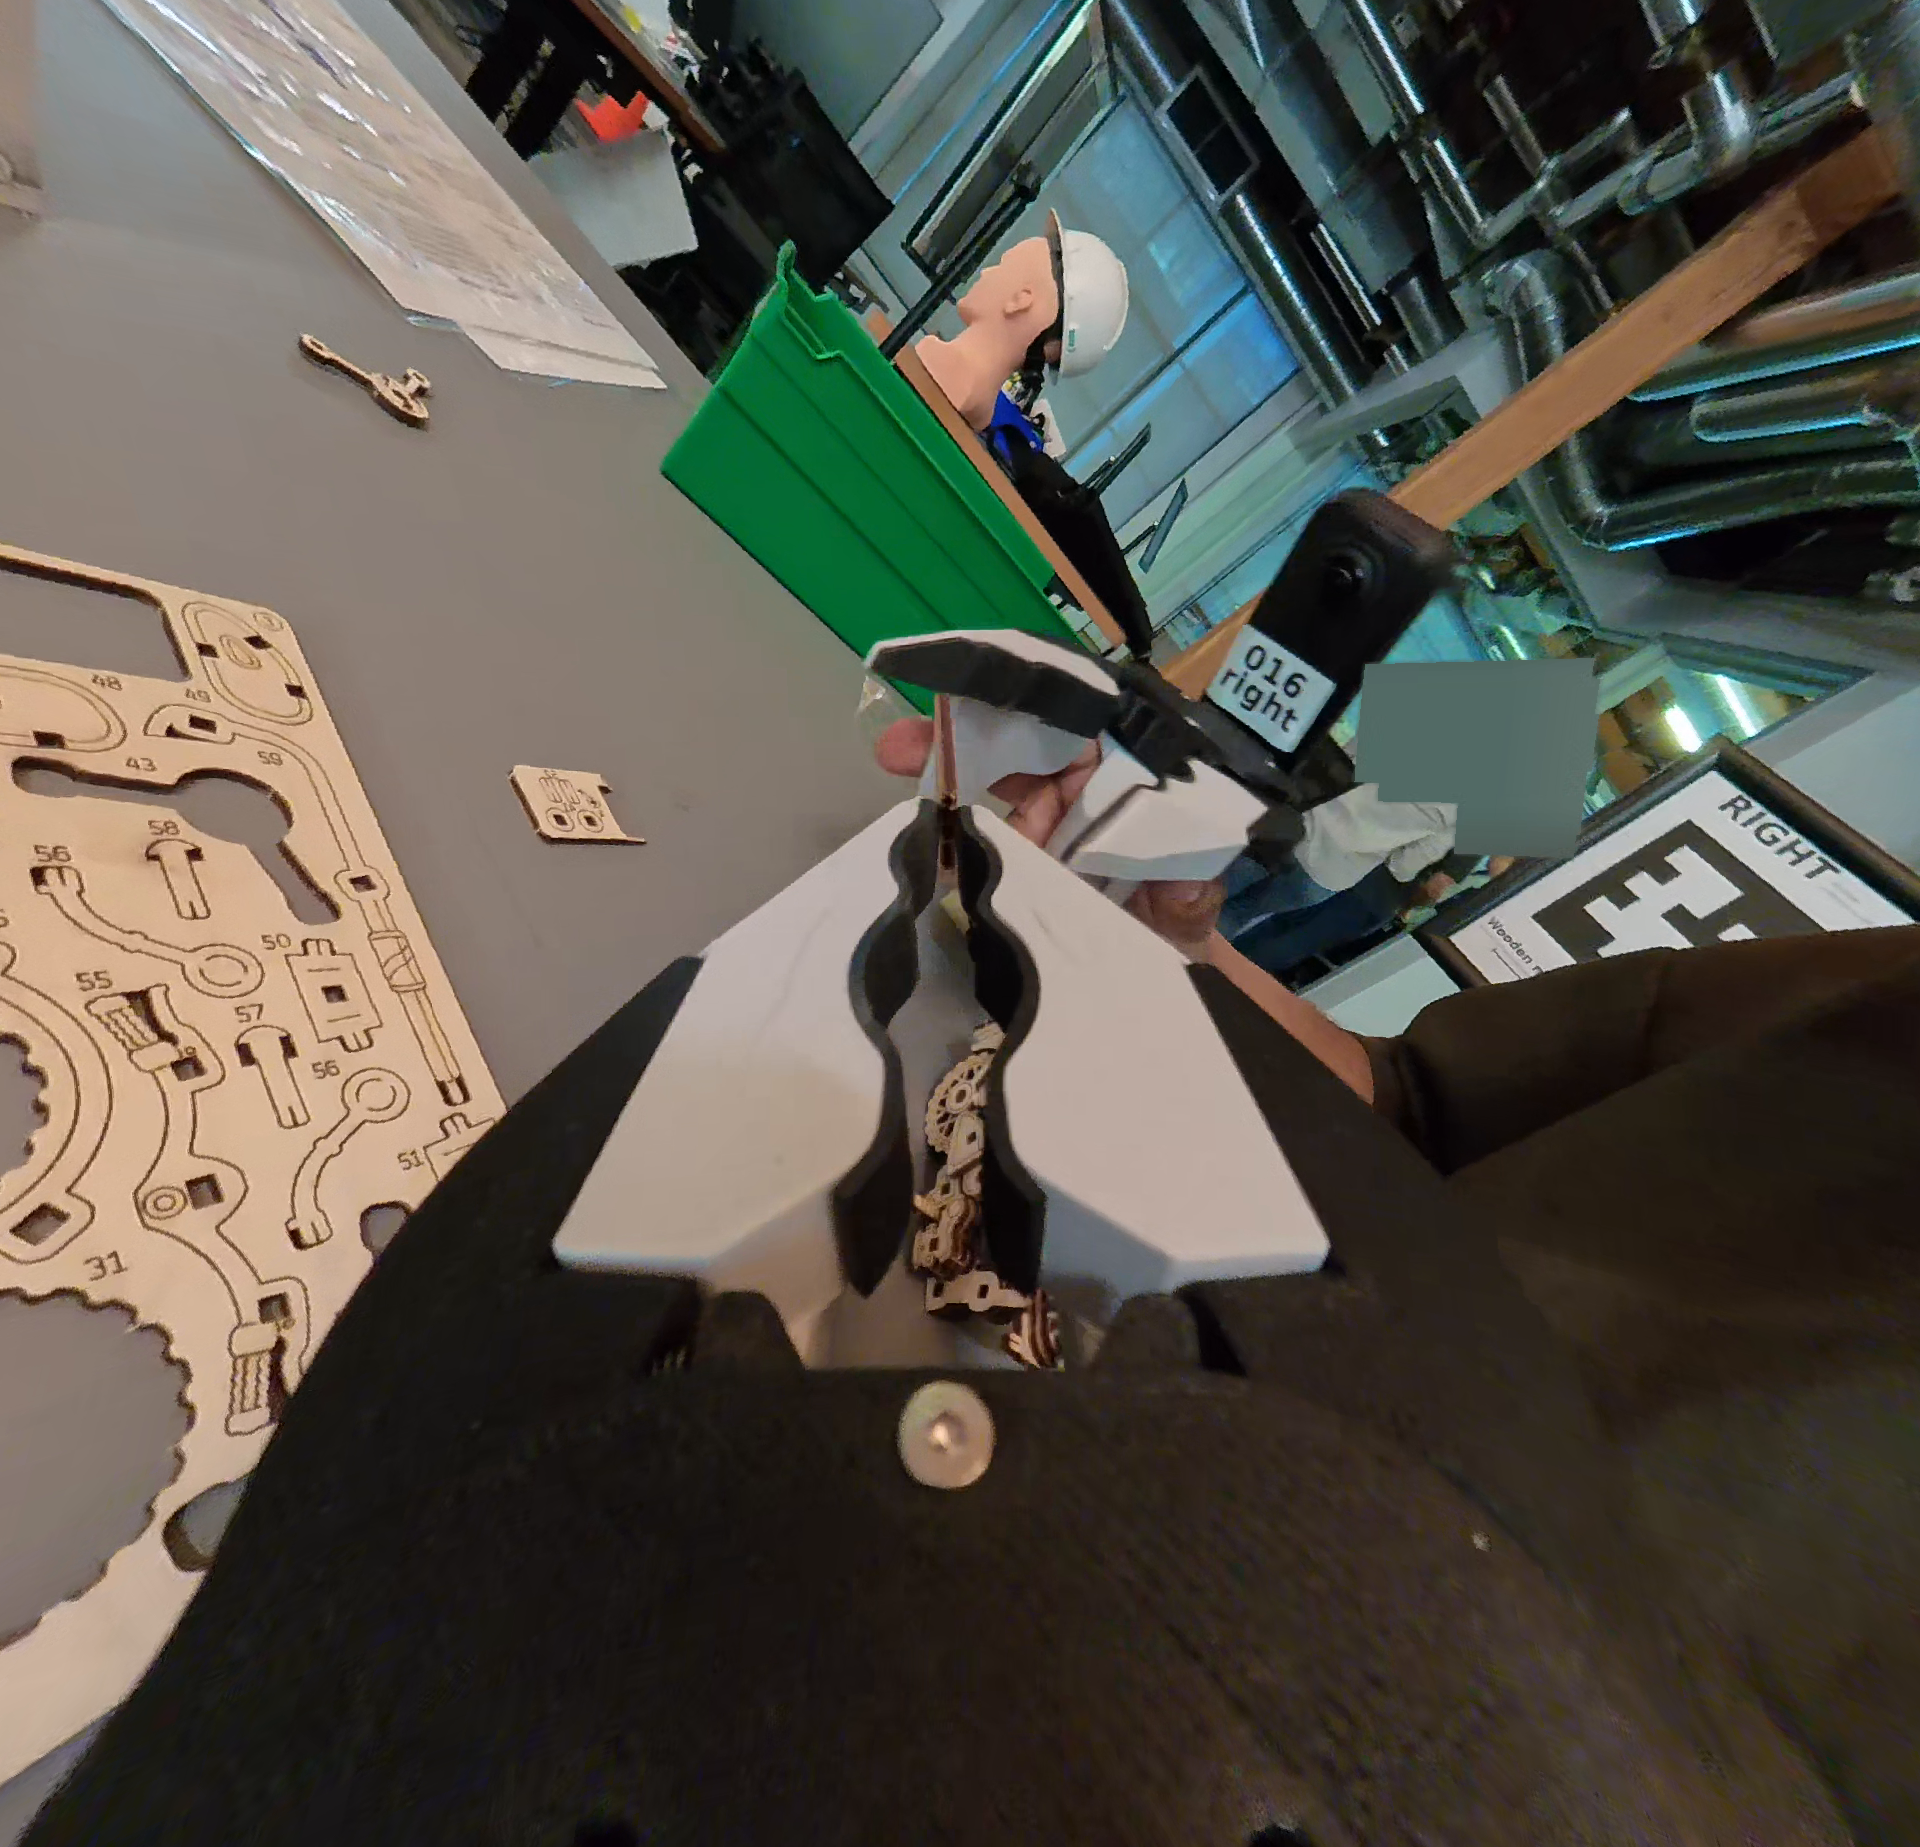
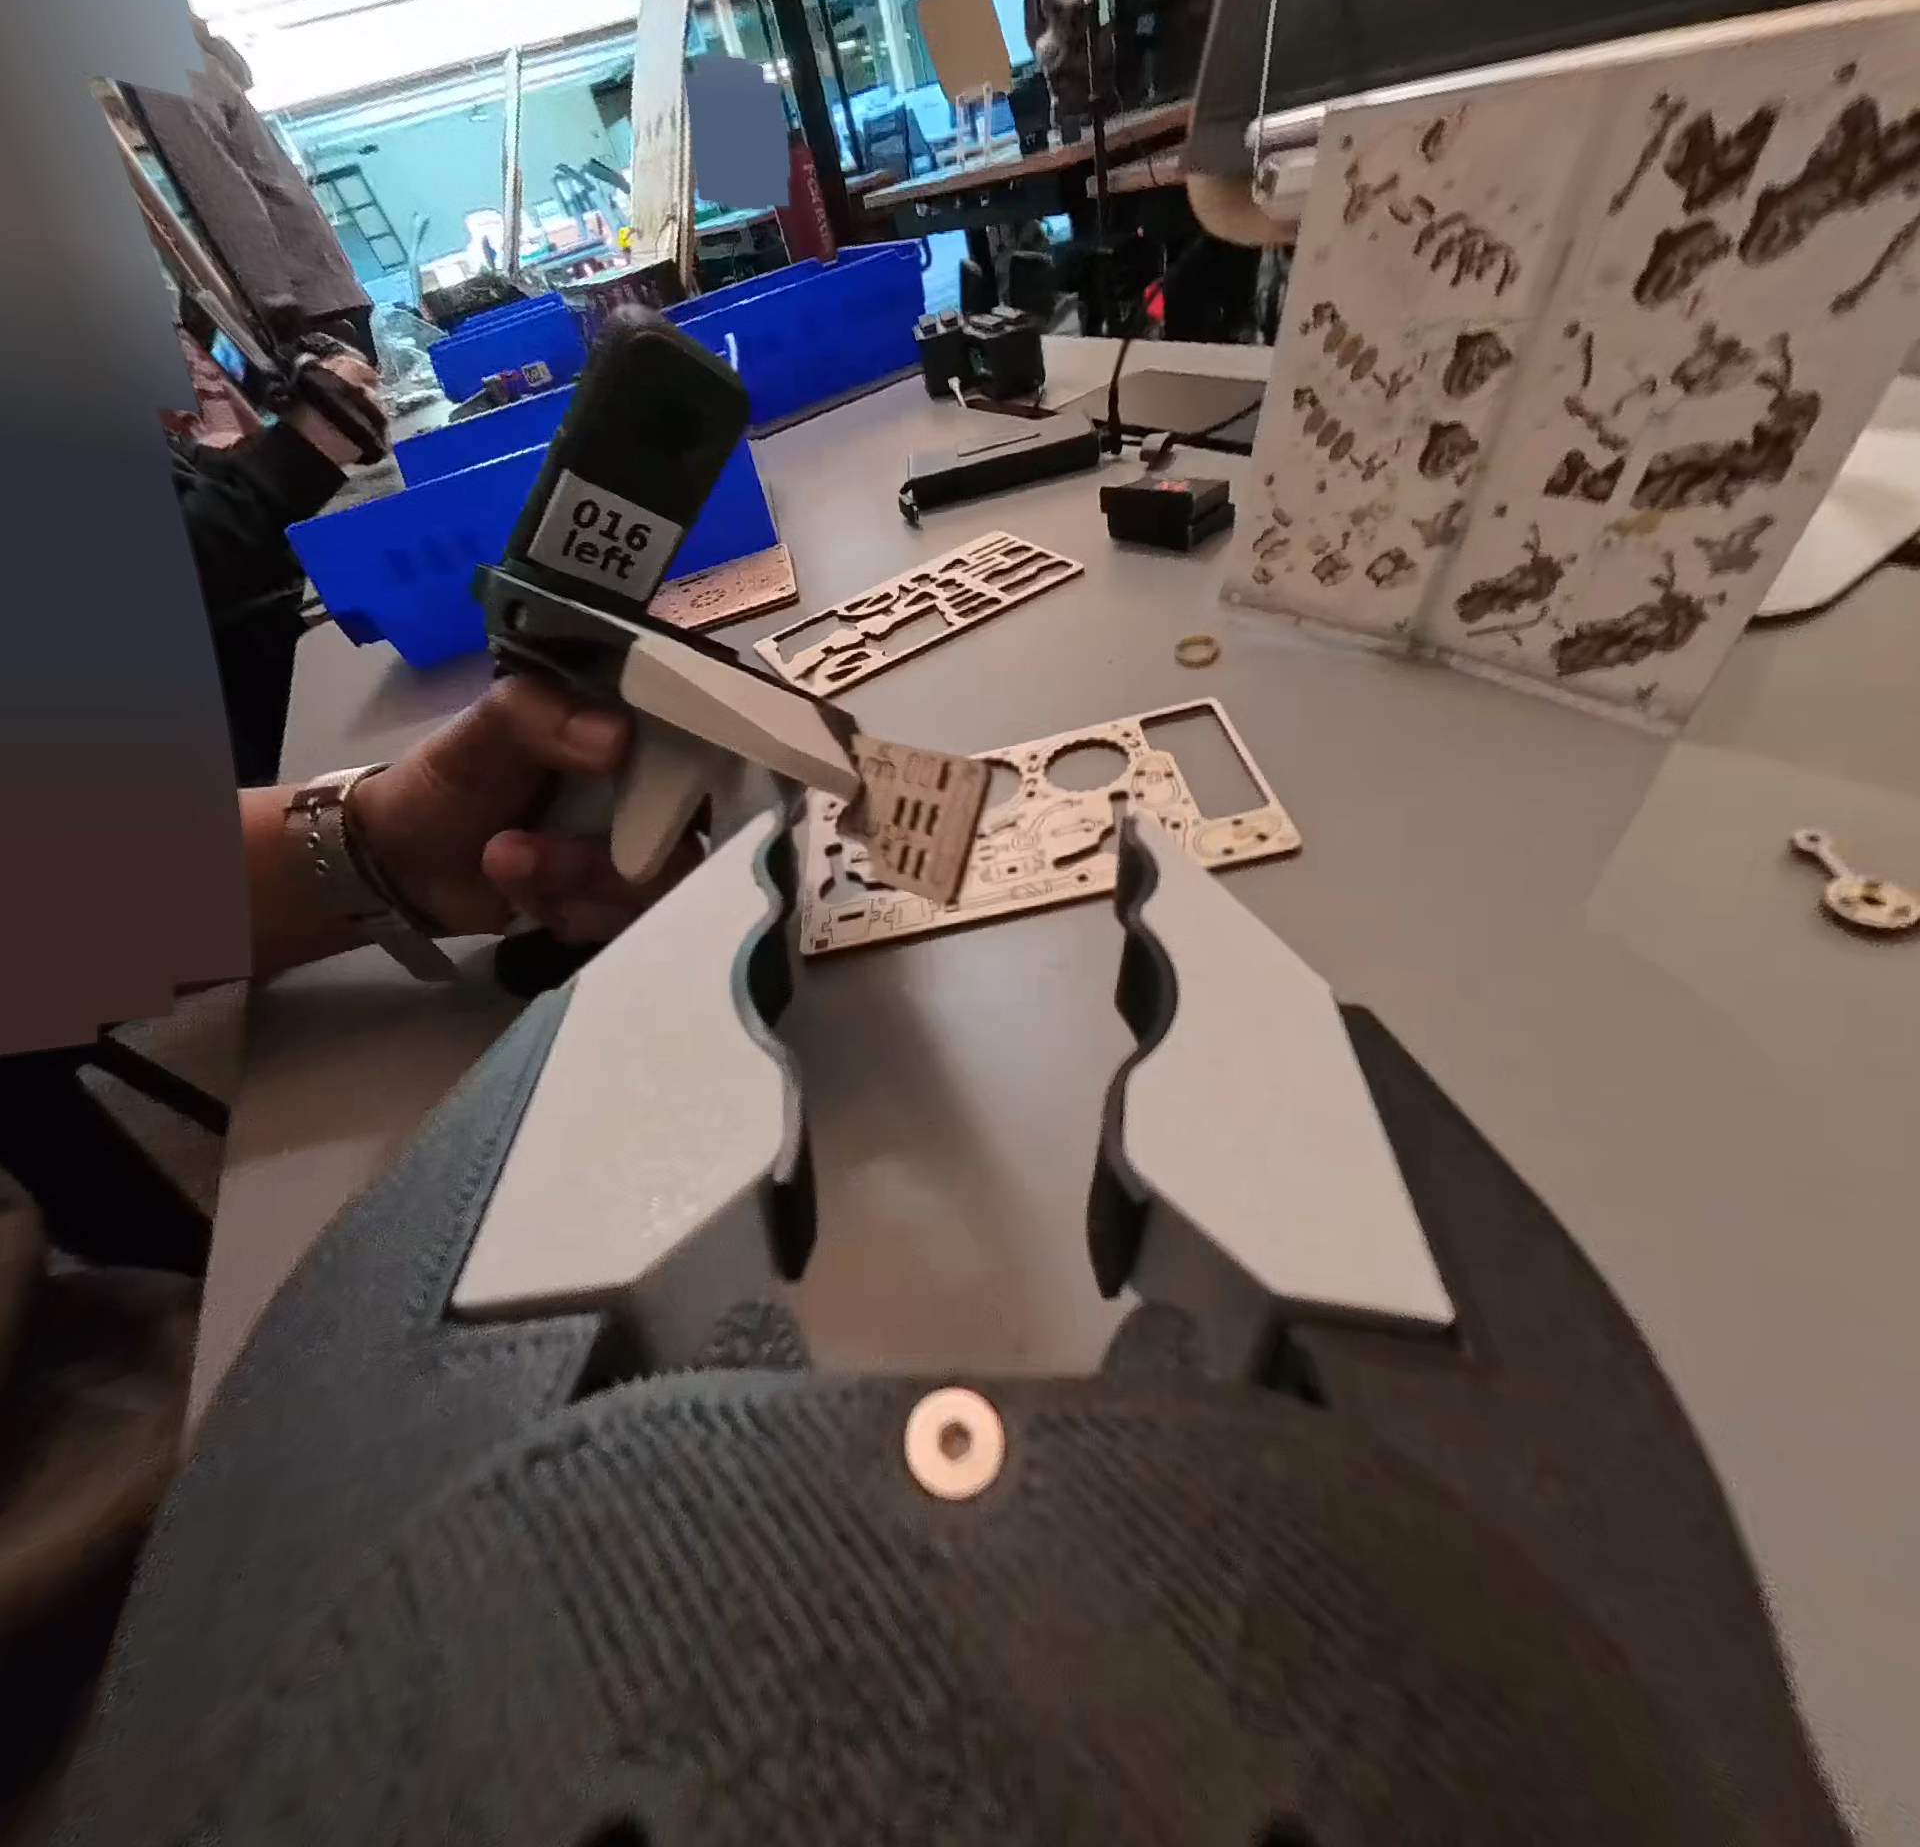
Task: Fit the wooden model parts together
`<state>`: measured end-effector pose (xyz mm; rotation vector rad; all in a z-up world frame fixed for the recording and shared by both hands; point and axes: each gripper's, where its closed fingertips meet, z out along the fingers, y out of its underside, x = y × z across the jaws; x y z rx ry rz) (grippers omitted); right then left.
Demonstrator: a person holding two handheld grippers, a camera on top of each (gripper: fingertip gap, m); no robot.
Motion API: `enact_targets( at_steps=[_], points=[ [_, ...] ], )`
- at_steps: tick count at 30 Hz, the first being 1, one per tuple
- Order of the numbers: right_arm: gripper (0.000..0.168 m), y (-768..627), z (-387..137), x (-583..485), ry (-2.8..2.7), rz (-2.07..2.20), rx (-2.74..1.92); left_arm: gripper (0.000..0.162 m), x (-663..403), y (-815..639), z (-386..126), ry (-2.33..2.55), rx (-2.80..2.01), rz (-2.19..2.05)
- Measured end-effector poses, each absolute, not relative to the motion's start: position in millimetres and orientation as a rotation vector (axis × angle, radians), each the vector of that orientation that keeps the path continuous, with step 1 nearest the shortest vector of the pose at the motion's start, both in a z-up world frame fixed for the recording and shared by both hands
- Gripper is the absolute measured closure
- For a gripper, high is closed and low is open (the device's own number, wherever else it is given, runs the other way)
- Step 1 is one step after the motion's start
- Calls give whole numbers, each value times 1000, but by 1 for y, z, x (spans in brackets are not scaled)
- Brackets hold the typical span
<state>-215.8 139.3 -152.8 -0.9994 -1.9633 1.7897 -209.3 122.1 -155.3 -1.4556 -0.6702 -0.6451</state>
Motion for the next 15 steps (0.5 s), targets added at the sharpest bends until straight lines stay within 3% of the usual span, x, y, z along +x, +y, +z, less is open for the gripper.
enact_targets(
  at_steps=[11, 15],
  points=[
    [131, 131, -161, -206, -2086, 1956, -1092, 162, -193, 126, -149, -562, -1481, -678],
    [155, 127, -154, -201, -2091, 2010, -1065, 162, -193, 126, -151, -559, -1500, -661]
  ],
)
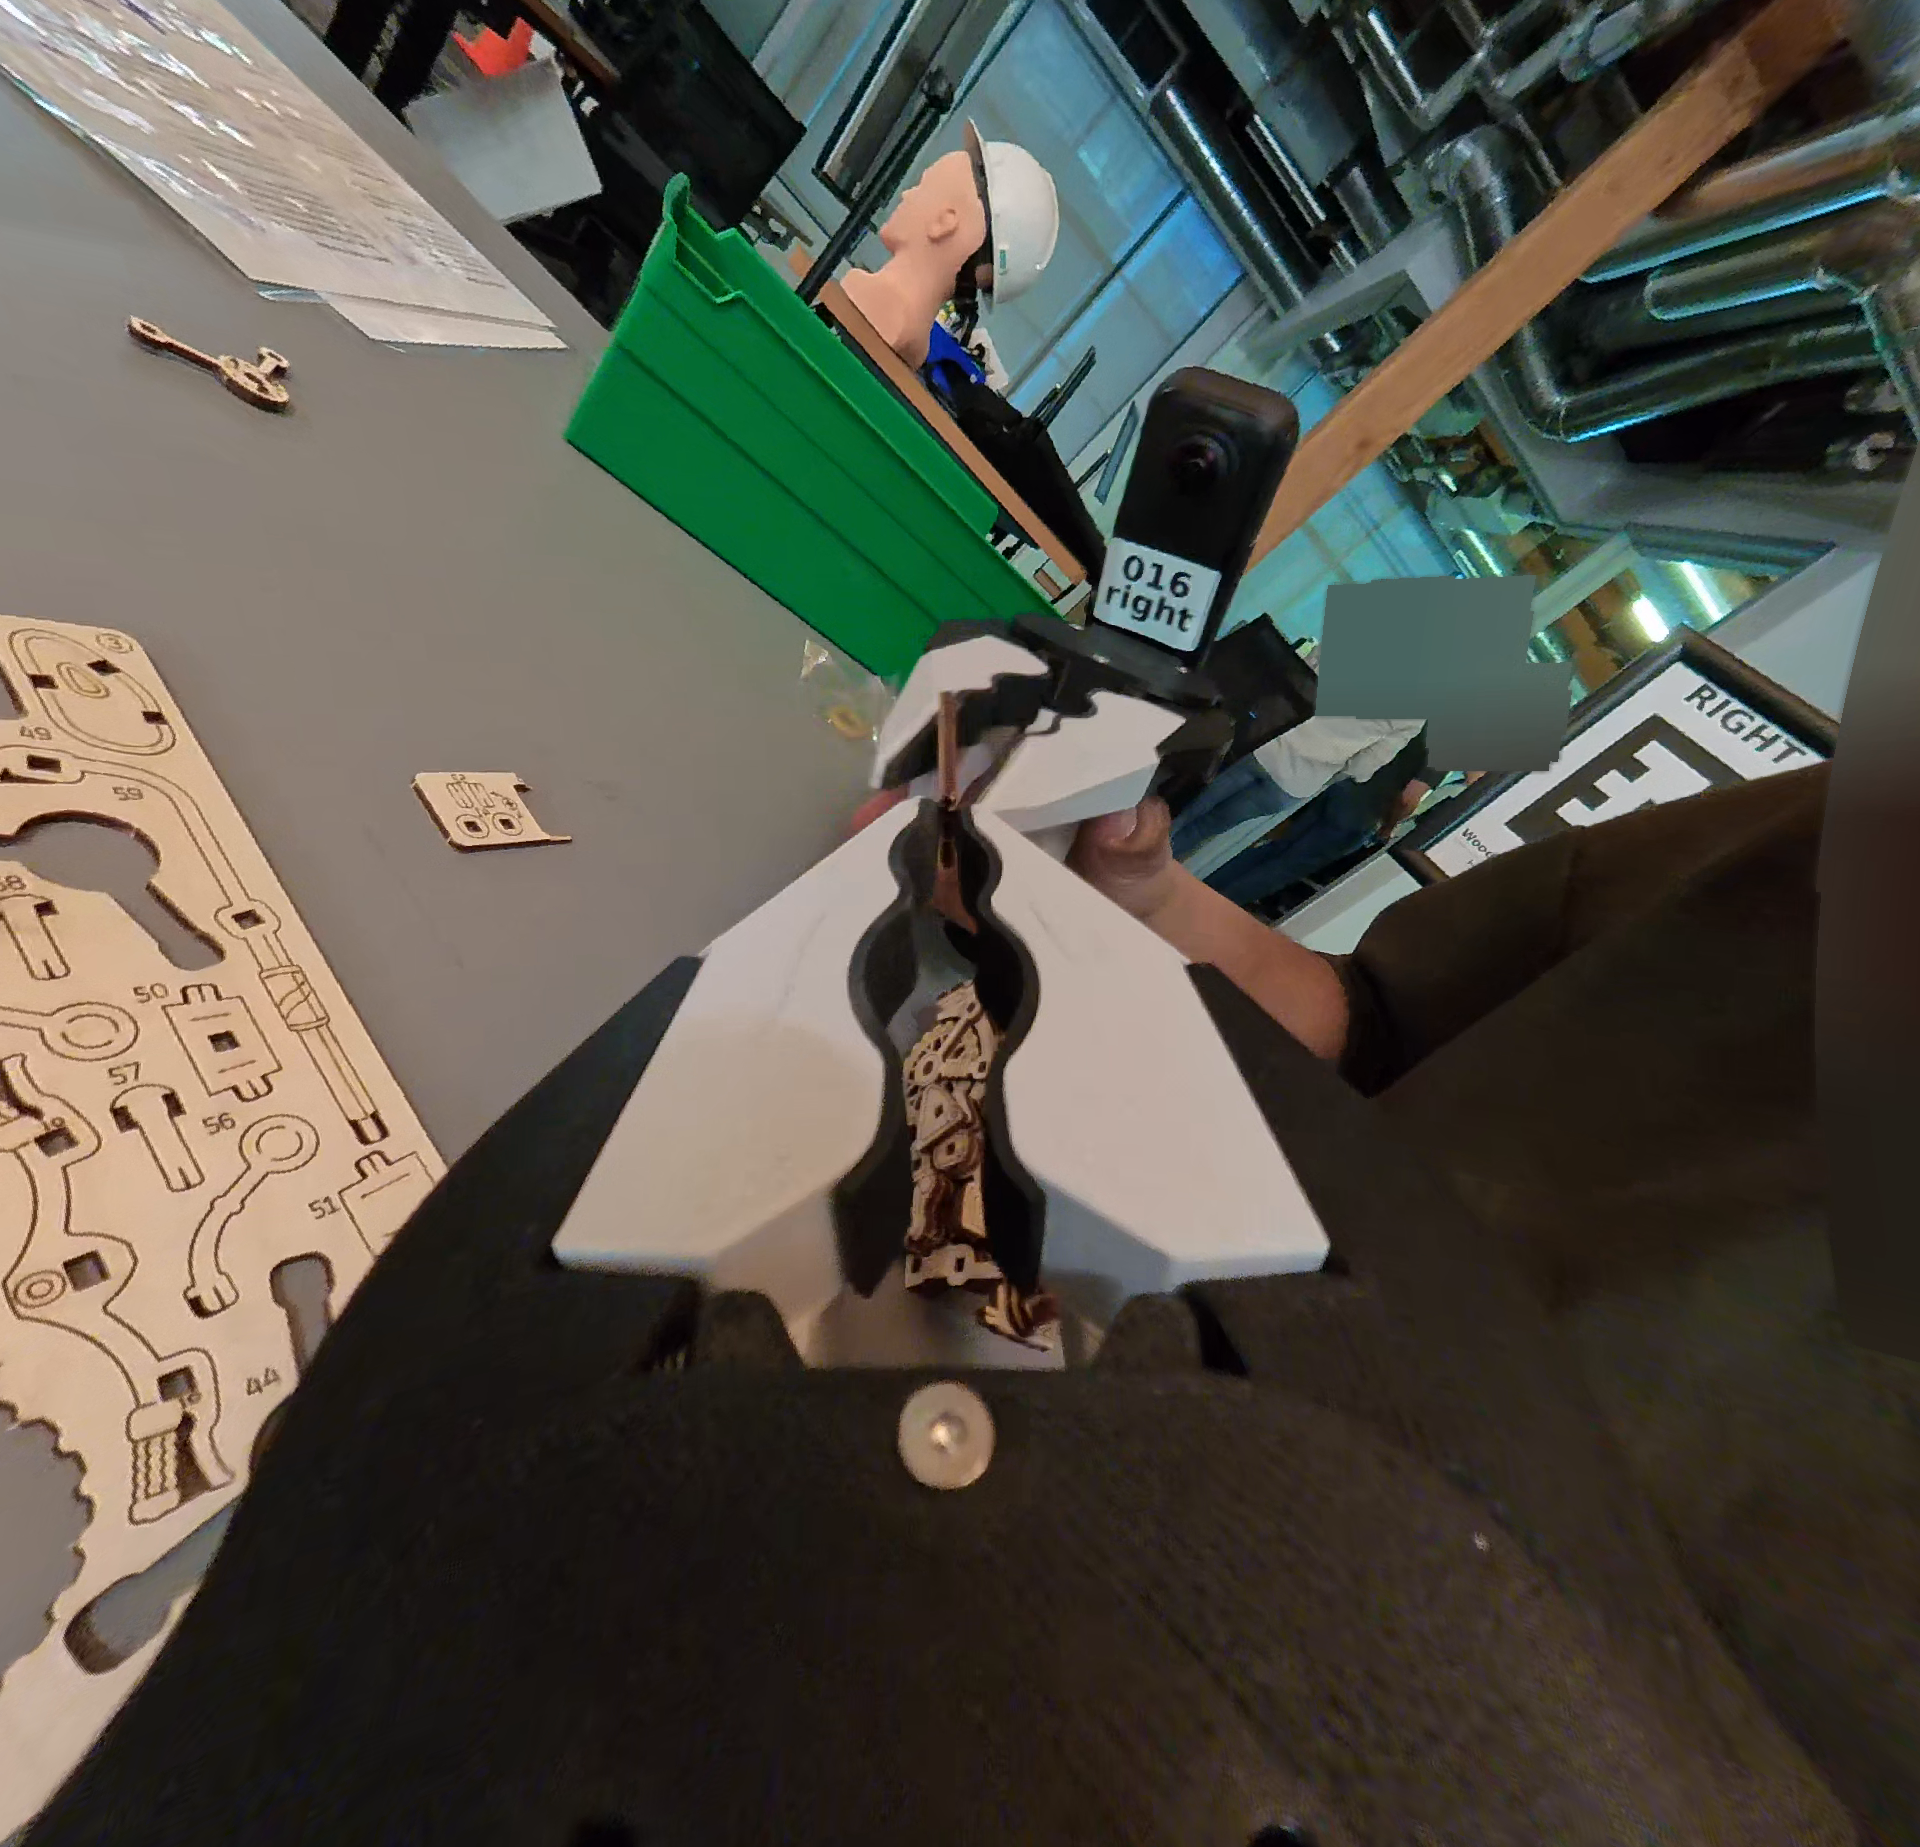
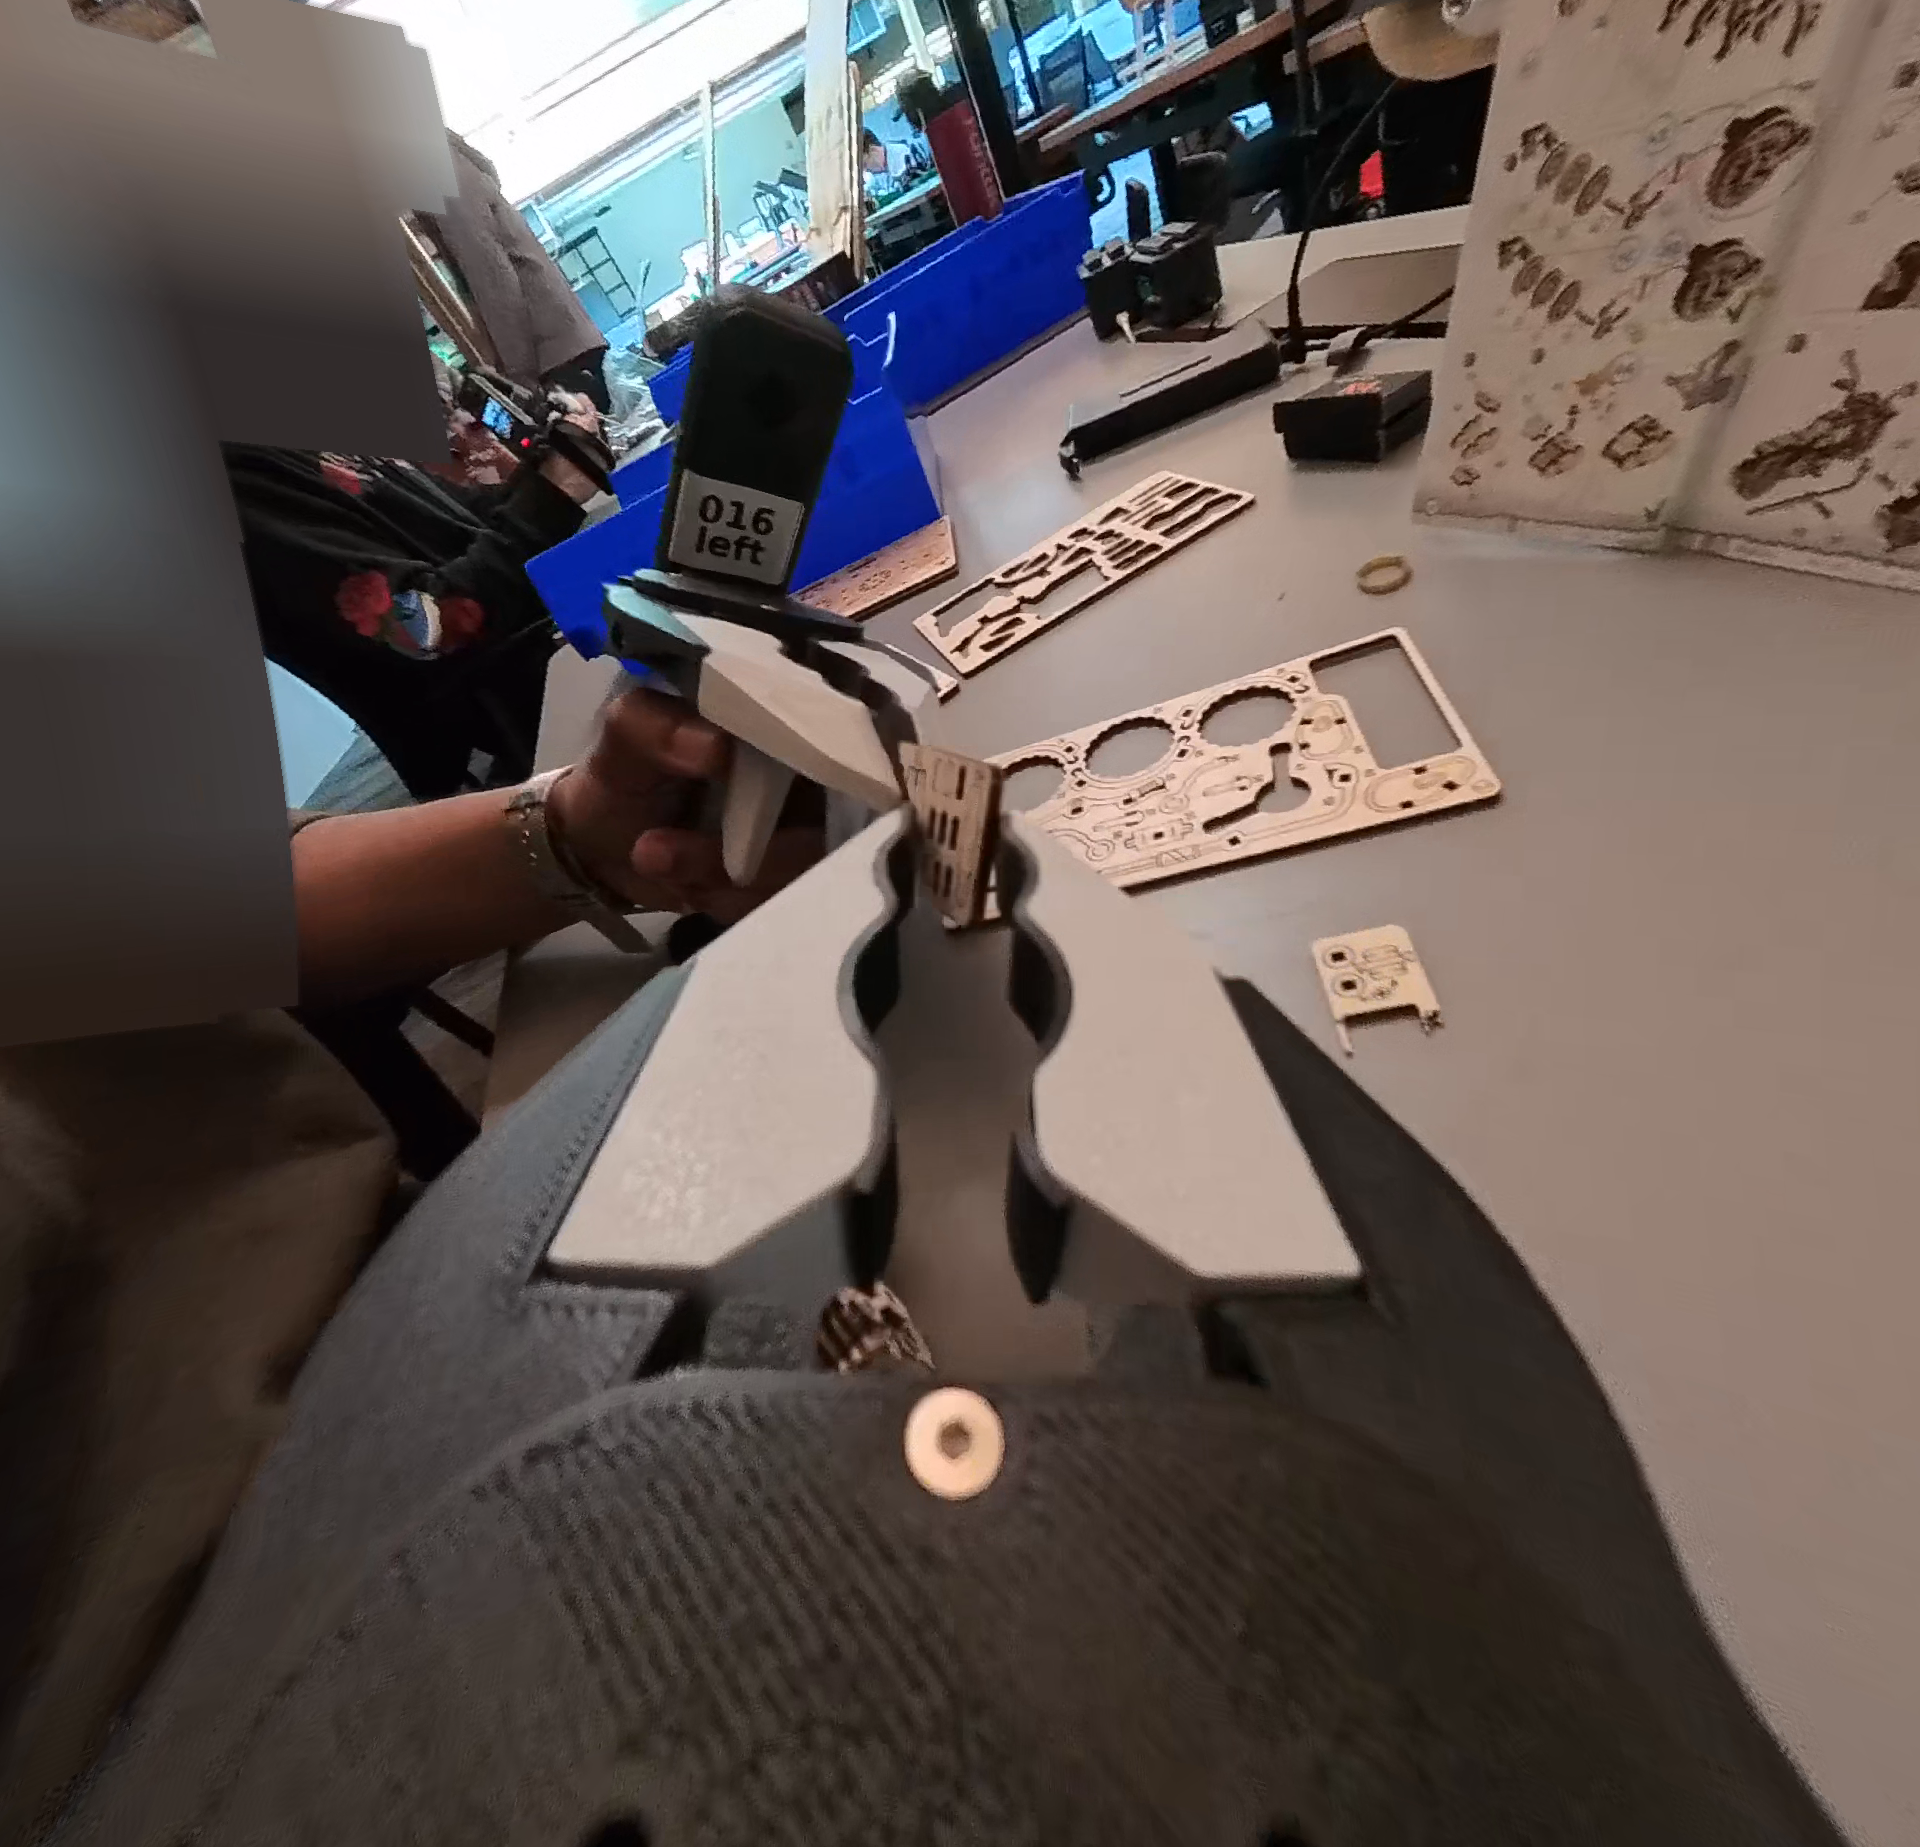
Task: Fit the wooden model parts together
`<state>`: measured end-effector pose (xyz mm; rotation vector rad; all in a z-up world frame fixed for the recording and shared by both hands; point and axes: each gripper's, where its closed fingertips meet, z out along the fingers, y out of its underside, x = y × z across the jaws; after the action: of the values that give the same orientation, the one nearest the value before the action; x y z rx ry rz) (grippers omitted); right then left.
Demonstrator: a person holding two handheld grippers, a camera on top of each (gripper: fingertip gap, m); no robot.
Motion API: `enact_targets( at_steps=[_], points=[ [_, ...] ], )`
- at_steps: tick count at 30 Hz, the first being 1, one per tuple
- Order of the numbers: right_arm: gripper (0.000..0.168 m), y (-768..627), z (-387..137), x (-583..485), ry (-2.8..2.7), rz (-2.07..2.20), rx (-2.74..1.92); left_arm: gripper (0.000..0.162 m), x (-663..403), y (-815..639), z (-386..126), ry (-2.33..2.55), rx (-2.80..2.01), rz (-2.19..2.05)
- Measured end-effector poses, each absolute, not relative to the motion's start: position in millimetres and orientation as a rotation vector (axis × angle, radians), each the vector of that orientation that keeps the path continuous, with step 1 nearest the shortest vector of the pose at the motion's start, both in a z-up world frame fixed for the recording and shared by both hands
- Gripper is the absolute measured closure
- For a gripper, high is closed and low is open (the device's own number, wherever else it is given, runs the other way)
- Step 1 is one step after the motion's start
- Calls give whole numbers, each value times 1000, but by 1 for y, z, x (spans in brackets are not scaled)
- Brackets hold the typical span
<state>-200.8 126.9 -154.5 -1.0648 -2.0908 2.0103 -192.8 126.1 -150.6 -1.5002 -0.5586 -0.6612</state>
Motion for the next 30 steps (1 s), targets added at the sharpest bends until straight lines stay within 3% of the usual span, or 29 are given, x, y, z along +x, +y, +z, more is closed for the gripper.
enact_targets(
  at_steps=[7, 30],
  points=[
    [167, 125, -152, -200, -2090, 2033, -1071, 160, -197, 127, -156, -575, -1528, -615],
    [167, 141, -145, -209, -1982, 2125, -1143, 157, -206, 122, -154, -622, -1481, -607]
  ],
)
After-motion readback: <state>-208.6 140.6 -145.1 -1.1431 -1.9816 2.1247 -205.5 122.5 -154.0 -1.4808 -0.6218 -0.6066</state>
